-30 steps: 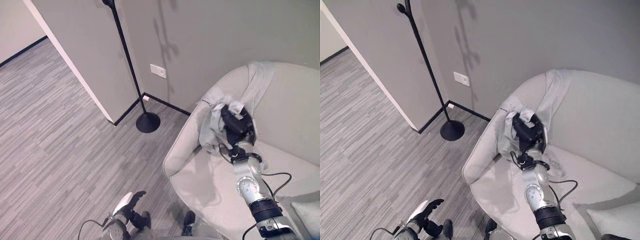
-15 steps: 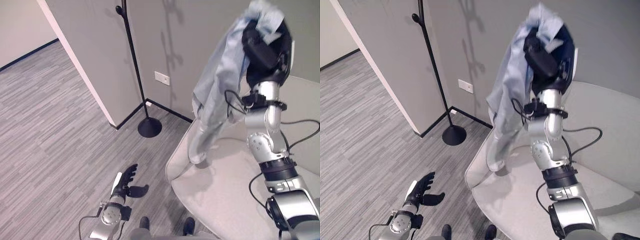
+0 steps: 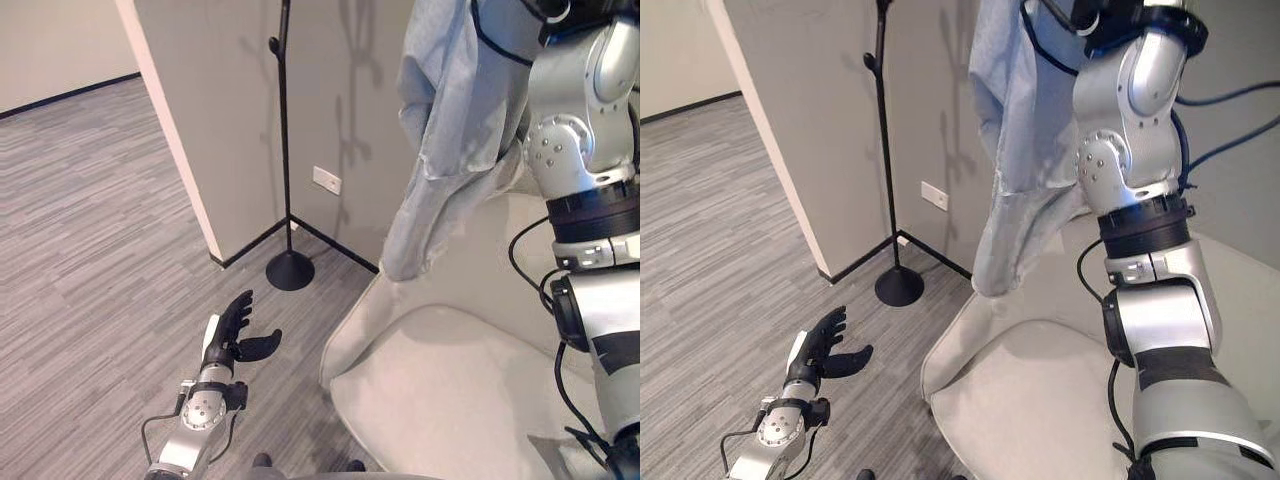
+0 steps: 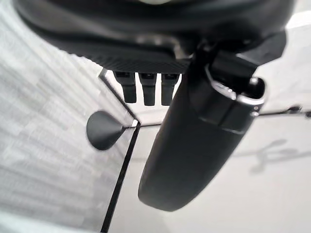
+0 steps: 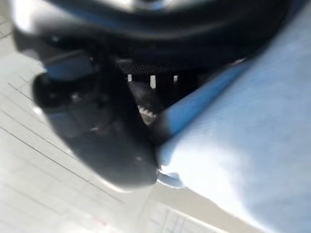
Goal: Hang the clothes on the sofa on the clothes rack.
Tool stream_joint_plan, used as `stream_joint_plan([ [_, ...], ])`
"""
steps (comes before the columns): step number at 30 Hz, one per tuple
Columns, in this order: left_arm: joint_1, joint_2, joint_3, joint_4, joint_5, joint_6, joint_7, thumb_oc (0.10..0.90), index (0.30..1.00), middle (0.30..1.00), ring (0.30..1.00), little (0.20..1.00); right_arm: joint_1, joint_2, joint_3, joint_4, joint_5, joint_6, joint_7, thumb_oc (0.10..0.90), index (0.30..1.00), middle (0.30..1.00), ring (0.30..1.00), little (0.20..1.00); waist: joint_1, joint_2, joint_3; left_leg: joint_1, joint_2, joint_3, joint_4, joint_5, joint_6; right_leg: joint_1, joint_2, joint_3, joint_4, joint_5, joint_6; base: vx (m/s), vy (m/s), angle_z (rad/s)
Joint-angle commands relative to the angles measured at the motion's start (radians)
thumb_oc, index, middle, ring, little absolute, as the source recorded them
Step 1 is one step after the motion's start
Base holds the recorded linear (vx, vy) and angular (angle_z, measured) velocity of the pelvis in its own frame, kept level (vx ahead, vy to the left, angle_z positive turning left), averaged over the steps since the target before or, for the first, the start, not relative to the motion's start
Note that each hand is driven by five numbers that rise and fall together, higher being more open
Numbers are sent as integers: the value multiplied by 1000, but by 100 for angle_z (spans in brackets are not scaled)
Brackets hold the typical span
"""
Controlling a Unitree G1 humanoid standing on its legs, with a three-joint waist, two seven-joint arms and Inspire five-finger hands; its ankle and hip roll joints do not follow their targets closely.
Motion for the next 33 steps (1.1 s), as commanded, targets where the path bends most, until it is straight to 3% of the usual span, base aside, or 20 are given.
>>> stream_joint_plan([
  [1,-45,126,51,-138,13,-99,49,800,900,900,900,900,-200,-40,19,58,24,-79,-12,400,300,300,300,300,32,-108,-98,-24,-30,-37,-2,-44,13,42,-85,44,8,-23,96,7,-10,7],
  [9,-66,180,123,-214,49,-139,112,800,900,900,900,900,-346,-12,84,172,62,-100,-20,400,300,300,300,300,72,-134,-102,-37,-34,-66,-2,-42,11,46,-84,16,7,-27,99,8,-11,12],
  [15,-118,213,135,-285,213,-170,211,800,900,900,900,900,-219,66,73,9,57,-127,16,400,300,300,300,300,77,-146,-90,-36,-35,-74,-2,-44,13,50,-82,13,6,-31,95,0,-8,4],
  [19,-140,217,123,-328,233,-178,224,800,900,900,900,900,-164,111,91,-62,67,-123,52,400,300,300,300,300,74,-148,-83,-35,-35,-72,-2,-43,12,48,-83,15,7,-29,93,0,0,0],
  [26,-147,203,55,-483,117,-189,110,800,900,900,900,900,-53,210,151,-196,107,-86,144,400,300,300,300,300,58,-145,-74,-28,-32,-57,-2,-44,17,43,-84,30,8,-23,90,-22,-7,-3],
  [33,-178,167,-51,-405,36,-165,43,800,900,900,900,900,-62,267,186,-220,143,-75,178,400,300,300,300,300,45,-148,-76,-22,-30,-48,-2,-45,17,41,-82,42,9,-19,88,-22,-4,-5],
])
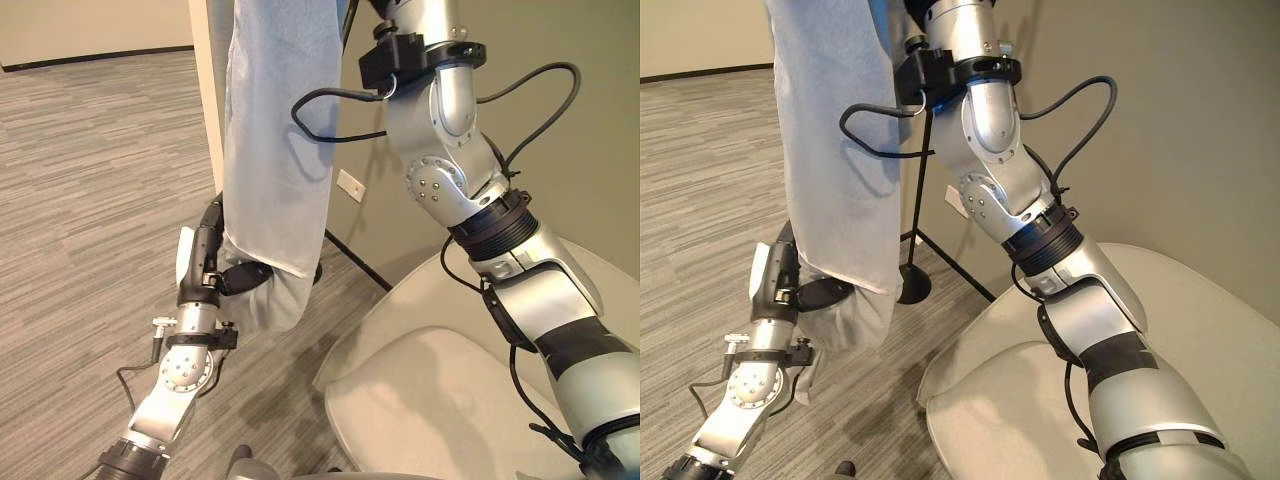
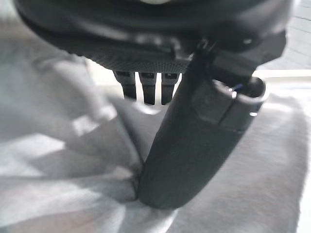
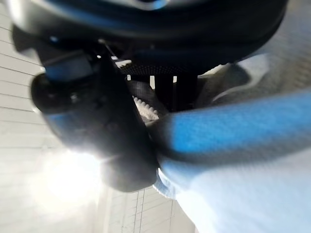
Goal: Hang the clothes on the sofa on the clothes rack.
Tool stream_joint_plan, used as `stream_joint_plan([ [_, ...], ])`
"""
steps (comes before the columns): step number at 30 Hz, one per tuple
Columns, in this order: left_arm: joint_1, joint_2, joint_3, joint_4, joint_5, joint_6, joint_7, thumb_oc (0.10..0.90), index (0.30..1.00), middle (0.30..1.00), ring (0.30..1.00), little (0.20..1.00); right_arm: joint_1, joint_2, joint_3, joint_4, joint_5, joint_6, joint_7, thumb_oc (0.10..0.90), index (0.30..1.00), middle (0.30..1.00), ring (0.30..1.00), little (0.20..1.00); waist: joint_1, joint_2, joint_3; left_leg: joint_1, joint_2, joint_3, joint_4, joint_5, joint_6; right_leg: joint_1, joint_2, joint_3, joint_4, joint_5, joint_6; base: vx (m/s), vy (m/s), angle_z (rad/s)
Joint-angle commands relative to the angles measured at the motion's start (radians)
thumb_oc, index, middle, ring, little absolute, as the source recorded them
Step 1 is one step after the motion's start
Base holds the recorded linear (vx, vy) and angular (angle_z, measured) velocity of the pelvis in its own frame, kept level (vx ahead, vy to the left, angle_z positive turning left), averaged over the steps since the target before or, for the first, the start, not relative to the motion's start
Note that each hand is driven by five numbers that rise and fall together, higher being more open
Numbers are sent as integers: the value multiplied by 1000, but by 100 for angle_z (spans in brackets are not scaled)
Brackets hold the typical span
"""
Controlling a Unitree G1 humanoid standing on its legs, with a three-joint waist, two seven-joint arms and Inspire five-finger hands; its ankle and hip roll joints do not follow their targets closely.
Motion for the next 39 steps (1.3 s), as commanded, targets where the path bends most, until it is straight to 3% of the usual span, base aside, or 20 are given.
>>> stream_joint_plan([
  [1,-111,28,-33,22,2,-85,-20,800,900,900,900,900,-128,2,-49,-38,59,-73,15,400,300,300,300,300,-24,-46,-75,-5,-21,-21,-1,-42,28,47,-73,68,9,-17,89,0,0,0],
  [6,-250,-75,-114,348,68,-8,68,800,900,900,900,900,-153,37,-47,-86,117,-107,17,400,300,300,300,300,-67,-53,-94,4,-16,-5,-1,-44,26,44,-69,86,11,-15,88,-16,2,-7],
  [7,-256,-78,-117,357,68,-12,69,400,300,300,300,300,-154,36,-46,-86,118,-108,18,400,300,300,300,300,-66,-52,-92,4,-16,-5,-1,-44,26,44,-69,86,11,-15,88,-5,0,-16],
  [10,-354,-143,-125,560,0,16,110,400,300,300,300,300,-161,45,-58,-111,144,-141,3,400,300,300,300,300,-97,-53,-103,11,-12,9,-1,-45,25,39,-66,103,14,-15,86,-15,4,-18],
  [18,-324,-147,-36,495,-17,-2,178,400,300,300,300,300,-130,-13,-106,-139,144,-170,-23,400,300,300,300,300,-112,-52,-108,19,-9,24,-1,-52,26,32,-62,118,13,-12,87,-2,-5,-15],
  [22,-268,-136,58,449,-8,-7,253,400,300,300,300,300,-81,-82,-133,-140,176,-175,-25,400,300,300,300,300,-110,-52,-104,27,-8,26,-1,-55,25,36,-59,121,13,-15,86,13,-17,-7],
  [31,-167,-42,288,277,148,14,402,400,300,300,300,300,48,-284,-131,-206,206,-156,51,400,300,300,300,300,-101,-45,-92,23,-1,24,-1,-54,16,36,-54,117,10,-21,88,4,-2,0],
  [33,-104,-10,387,188,211,19,436,400,300,300,300,300,116,-382,-114,-271,202,-131,103,400,300,300,300,300,-95,-41,-80,33,2,26,-1,-57,17,38,-52,123,10,-24,90,39,-2,0],
  [34,-103,-10,387,186,211,20,436,400,300,300,300,300,117,-382,-114,-271,202,-131,103,400,300,300,300,300,-95,-41,-80,34,2,27,-1,-58,17,38,-52,124,10,-24,90,0,0,0],
  [36,-48,14,492,80,262,11,463,400,300,300,300,300,190,-488,-102,-347,175,-103,173,400,300,300,300,300,-76,-38,-36,-8,-4,19,96,-80,22,40,-66,133,16,-27,87,-41,11,-5],
  [39,14,-3,580,5,272,-21,483,400,300,300,300,300,354,-533,-165,-425,144,-84,224,400,300,300,300,300,-47,-25,7,-86,-24,-33,212,-119,18,35,-81,146,20,-31,88,-60,59,-11],
])
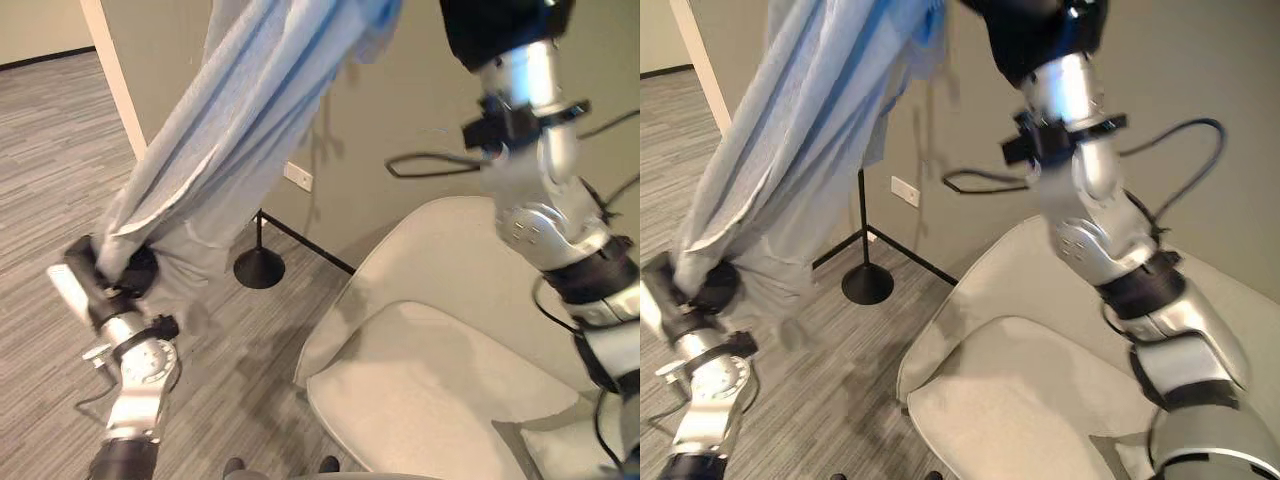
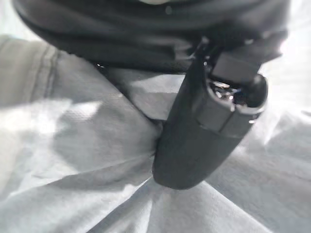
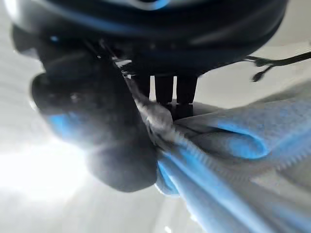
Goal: Hang the clothes on the sofa on the clothes rack.
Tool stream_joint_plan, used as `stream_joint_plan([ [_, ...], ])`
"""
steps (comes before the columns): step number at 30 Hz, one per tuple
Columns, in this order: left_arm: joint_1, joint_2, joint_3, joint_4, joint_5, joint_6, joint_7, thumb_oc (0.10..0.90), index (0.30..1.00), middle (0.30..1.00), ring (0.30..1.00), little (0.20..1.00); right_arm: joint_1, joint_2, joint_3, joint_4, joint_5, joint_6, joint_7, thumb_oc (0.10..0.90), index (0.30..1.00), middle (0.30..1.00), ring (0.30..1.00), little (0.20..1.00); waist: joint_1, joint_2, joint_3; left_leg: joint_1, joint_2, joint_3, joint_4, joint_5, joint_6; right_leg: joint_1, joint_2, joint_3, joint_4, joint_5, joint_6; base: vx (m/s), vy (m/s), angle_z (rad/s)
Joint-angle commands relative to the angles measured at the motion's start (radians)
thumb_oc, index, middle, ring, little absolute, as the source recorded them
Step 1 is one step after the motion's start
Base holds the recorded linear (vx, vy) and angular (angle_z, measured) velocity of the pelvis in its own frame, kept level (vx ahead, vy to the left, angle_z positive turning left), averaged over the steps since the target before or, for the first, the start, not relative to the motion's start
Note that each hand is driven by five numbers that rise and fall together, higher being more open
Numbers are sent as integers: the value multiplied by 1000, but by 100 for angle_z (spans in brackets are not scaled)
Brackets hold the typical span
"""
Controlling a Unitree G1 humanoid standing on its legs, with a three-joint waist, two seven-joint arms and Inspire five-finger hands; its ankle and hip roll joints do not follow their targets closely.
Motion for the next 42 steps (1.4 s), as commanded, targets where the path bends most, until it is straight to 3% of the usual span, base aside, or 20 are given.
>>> stream_joint_plan([
  [1,-22,121,75,-121,96,-110,60,400,300,300,300,300,-22,-16,-120,-13,-27,-60,32,400,300,300,300,300,44,-41,-25,-96,-24,-94,159,-89,7,52,-81,47,20,-44,83,-32,115,-8],
  [4,21,100,124,-165,104,-129,68,400,300,300,300,300,189,-42,-216,-67,-148,-26,34,400,300,300,300,300,50,-21,-11,-129,17,-119,109,-53,-5,44,-104,37,25,-49,99,-15,276,8],
  [5,19,96,152,-174,100,-155,80,400,300,300,300,300,317,-36,-284,-66,-291,-13,0,400,300,300,300,300,44,-11,15,-162,84,-142,64,10,-24,34,-137,35,34,-53,122,-27,318,21],
  [7,18,102,150,-168,103,-159,90,400,300,300,300,300,404,-17,-340,-96,-374,4,-28,400,300,300,300,300,43,-10,17,-171,106,-158,27,41,-34,29,-143,33,42,-59,126,6,340,27],
  [8,-12,109,146,-150,135,-167,124,400,300,300,300,300,523,24,-411,-94,-565,16,-96,400,300,300,300,300,29,3,35,-207,154,-158,-20,70,-52,34,-179,32,50,-74,147,38,279,19],
  [11,-47,121,144,-143,170,-166,140,400,300,300,300,300,643,58,-458,-98,-735,43,-139,400,300,300,300,300,16,26,34,-209,173,-139,-33,81,-66,35,-209,27,56,-75,165,88,466,27],
  [13,-47,102,117,-142,184,-170,146,400,300,300,300,300,797,151,-516,-141,-808,64,-151,400,300,300,300,300,8,41,16,-223,138,-149,25,46,-69,54,-265,19,52,-48,186,174,615,-8],
  [15,-60,98,79,-137,179,-165,121,400,300,300,300,300,864,233,-525,-138,-877,88,-173,400,300,300,300,300,3,20,11,-254,73,-152,104,-8,-50,58,-333,11,67,-5,198,155,525,-5],
  [17,-89,133,54,-137,212,-145,103,400,300,300,300,300,913,322,-504,-140,-953,119,-183,400,300,300,300,300,4,-15,10,-253,-5,-136,121,-51,4,33,-417,-10,116,101,200,140,438,19],
  [21,-103,138,18,-159,218,-132,80,400,300,300,300,300,892,370,-457,-147,-994,132,-207,400,300,300,300,300,16,-22,18,-212,-51,-99,101,-60,50,21,-473,-97,200,134,176,95,379,19],
  [24,-84,120,-49,-167,214,-149,15,400,300,300,300,300,937,395,-454,-171,-985,119,-190,400,300,300,300,300,-16,-15,18,-123,-105,-107,28,-59,90,-24,-341,-48,323,-2,112,183,344,3],
  [25,-83,119,-49,-167,213,-149,14,400,300,300,300,300,938,394,-456,-171,-985,119,-190,400,300,300,300,300,-15,-14,17,-124,-103,-106,25,-53,89,-27,-340,-49,325,-2,109,200,291,25],
  [26,-65,103,-82,-178,204,-154,-33,400,300,300,300,300,956,396,-457,-176,-965,113,-178,400,300,300,300,300,-33,-8,20,-78,-123,-112,-15,-52,100,-72,-226,-17,333,-87,87,199,245,31],
  [30,-54,83,-117,-190,187,-155,-72,400,300,300,300,300,971,391,-462,-169,-948,106,-171,400,300,300,300,300,-67,-5,44,-16,-153,-145,-46,-57,112,-163,-90,45,294,-74,82,186,153,14],
  [31,-65,64,-152,-183,180,-155,-94,400,300,300,300,300,992,390,-470,-164,-934,95,-172,400,300,300,300,300,-111,-7,60,37,-189,-193,-55,-79,126,-240,16,118,221,-28,91,277,155,10],
  [34,-75,64,-176,-183,187,-160,-113,400,300,300,300,300,1002,382,-478,-164,-933,95,-181,400,300,300,300,300,-139,-10,70,62,-223,-233,-56,-93,135,-298,44,133,158,36,116,255,143,50],
  [36,-86,64,-194,-186,201,-156,-115,400,300,300,300,300,1010,390,-481,-176,-960,97,-203,400,300,300,300,300,-161,-5,60,100,-246,-254,-56,-129,141,-301,33,6,104,69,125,338,107,63],
  [37,-86,64,-195,-186,201,-156,-115,400,300,300,300,300,1011,391,-481,-176,-961,97,-204,400,300,300,300,300,-165,-4,61,101,-245,-258,-56,-130,141,-298,33,1,102,68,125,374,52,53],
  [38,-82,67,-195,-200,226,-155,-125,400,300,300,300,300,1028,402,-497,-183,-1002,93,-228,400,300,300,300,300,-166,-8,35,127,-256,-245,-56,-159,148,-251,17,-77,79,45,101,200,4,41],
  [42,-79,53,-186,-193,243,-161,-98,400,300,300,300,300,1062,425,-533,-186,-1046,96,-265,400,300,300,300,300,-186,19,0,191,-240,-251,-36,-206,142,-216,41,-28,100,24,70,370,59,3],
])
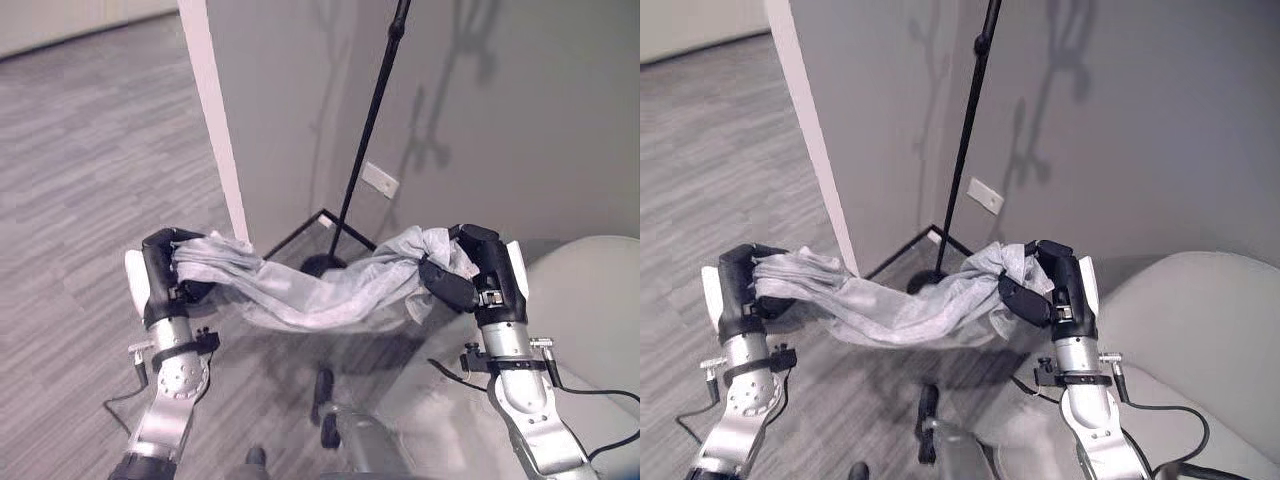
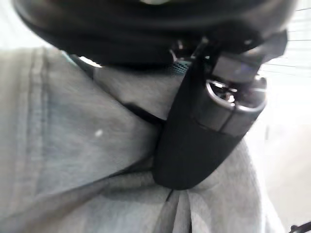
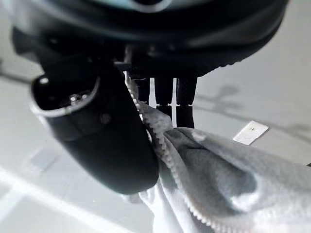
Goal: Hang the clothes on the sofa on the clothes rack.
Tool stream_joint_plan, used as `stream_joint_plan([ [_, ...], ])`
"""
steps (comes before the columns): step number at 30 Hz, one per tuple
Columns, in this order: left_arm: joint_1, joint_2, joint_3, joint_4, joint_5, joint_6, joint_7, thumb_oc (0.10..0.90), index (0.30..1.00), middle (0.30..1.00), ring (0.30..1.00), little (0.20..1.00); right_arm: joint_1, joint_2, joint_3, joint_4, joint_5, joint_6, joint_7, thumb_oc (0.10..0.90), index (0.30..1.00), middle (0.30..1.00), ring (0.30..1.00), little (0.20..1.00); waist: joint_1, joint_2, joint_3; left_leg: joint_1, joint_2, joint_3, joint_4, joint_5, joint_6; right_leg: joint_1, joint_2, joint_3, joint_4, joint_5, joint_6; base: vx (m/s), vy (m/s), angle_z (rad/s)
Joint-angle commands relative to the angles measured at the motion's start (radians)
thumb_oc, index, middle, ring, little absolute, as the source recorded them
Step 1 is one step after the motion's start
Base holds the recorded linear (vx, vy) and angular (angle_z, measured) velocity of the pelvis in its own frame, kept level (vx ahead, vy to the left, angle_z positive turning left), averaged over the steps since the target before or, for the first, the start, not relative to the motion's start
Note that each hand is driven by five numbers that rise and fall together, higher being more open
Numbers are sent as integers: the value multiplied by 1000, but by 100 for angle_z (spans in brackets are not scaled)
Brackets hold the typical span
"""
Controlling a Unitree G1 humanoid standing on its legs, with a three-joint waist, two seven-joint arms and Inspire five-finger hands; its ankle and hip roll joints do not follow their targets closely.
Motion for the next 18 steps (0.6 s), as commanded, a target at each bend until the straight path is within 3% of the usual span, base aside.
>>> stream_joint_plan([
  [1,-90,81,94,-100,107,-119,79,400,300,300,300,300,-61,7,-133,-93,-128,-106,-151,400,300,300,300,300,-42,36,-130,139,-92,41,-67,-12,42,155,62,13,-118,73,-38,332,77,9],
  [3,-103,89,124,-93,142,-118,120,400,300,300,300,300,-67,1,-156,-95,-192,-103,-192,400,300,300,300,300,-44,68,-156,128,-68,86,18,25,1,193,67,3,-134,69,-38,393,95,3],
  [4,-137,115,152,-67,201,-112,167,400,300,300,300,300,-73,-19,-184,-94,-248,-98,-224,400,300,300,300,300,-52,84,-163,84,-38,158,133,77,-70,234,69,1,-152,51,-41,270,85,-4],
  [5,-149,127,171,-73,237,-103,187,400,300,300,300,300,-76,-35,-199,-100,-274,-98,-239,400,300,300,300,300,-53,80,-157,41,-19,204,218,102,-99,257,63,7,-164,45,-44,134,64,11],
  [6,-152,126,170,-73,240,-102,189,400,300,300,300,300,-78,-34,-200,-100,-276,-98,-241,400,300,300,300,300,-53,74,-157,25,-26,205,232,105,-98,250,56,8,-166,55,-45,146,30,45],
  [7,-183,141,208,-75,271,-93,227,400,300,300,300,300,-90,-66,-233,-94,-328,-84,-275,400,300,300,300,300,-54,62,-159,-30,13,275,370,149,-126,288,49,19,-193,37,-61,91,9,33],
  [9,-209,151,216,-82,287,-86,242,400,300,300,300,300,-104,-89,-249,-87,-360,-75,-297,400,300,300,300,300,-52,48,-156,-72,41,301,438,154,-120,307,39,35,-201,28,-69,194,-1,-10],
  [10,-269,174,214,-61,307,-74,264,400,300,300,300,300,-143,-115,-257,-56,-376,-64,-339,400,300,300,300,300,-39,26,-134,-160,107,345,507,99,-78,342,19,60,-205,12,-69,226,28,-24],
  [11,-289,189,219,-48,319,-65,278,400,300,300,300,300,-167,-130,-258,-47,-385,-58,-353,400,300,300,300,300,-29,17,-125,-197,122,347,491,59,-55,355,10,77,-207,9,-64,178,83,-16],
  [13,-330,225,228,-42,348,-48,300,400,300,300,300,300,-231,-165,-260,-27,-430,-44,-378,400,300,300,300,300,-1,10,-118,-228,80,302,369,-9,-18,363,1,124,-207,4,-52,168,186,-50],
  [14,-337,242,232,-34,360,-39,311,400,300,300,300,300,-269,-180,-253,-14,-439,-43,-387,400,300,300,300,300,20,18,-118,-240,49,246,290,1,-15,371,8,147,-208,-1,-48,113,156,-81],
  [15,-343,242,234,-31,361,-39,314,400,300,300,300,300,-279,-182,-249,-6,-441,-44,-391,400,300,300,300,300,18,11,-116,-233,40,249,263,24,-13,365,-1,147,-209,6,-47,170,155,-98],
  [17,-399,315,223,11,377,-19,337,400,300,300,300,300,-426,-234,-197,62,-434,-26,-427,400,300,300,300,300,81,33,-120,-285,-27,49,44,141,-39,412,28,218,-210,-24,-50,273,163,-99],
  [18,-425,323,228,36,375,-14,328,400,300,300,300,300,-461,-252,-175,88,-430,-20,-414,400,300,300,300,300,78,37,-122,-247,-22,32,-30,157,-41,416,32,230,-209,-26,-49,191,106,-106],
])
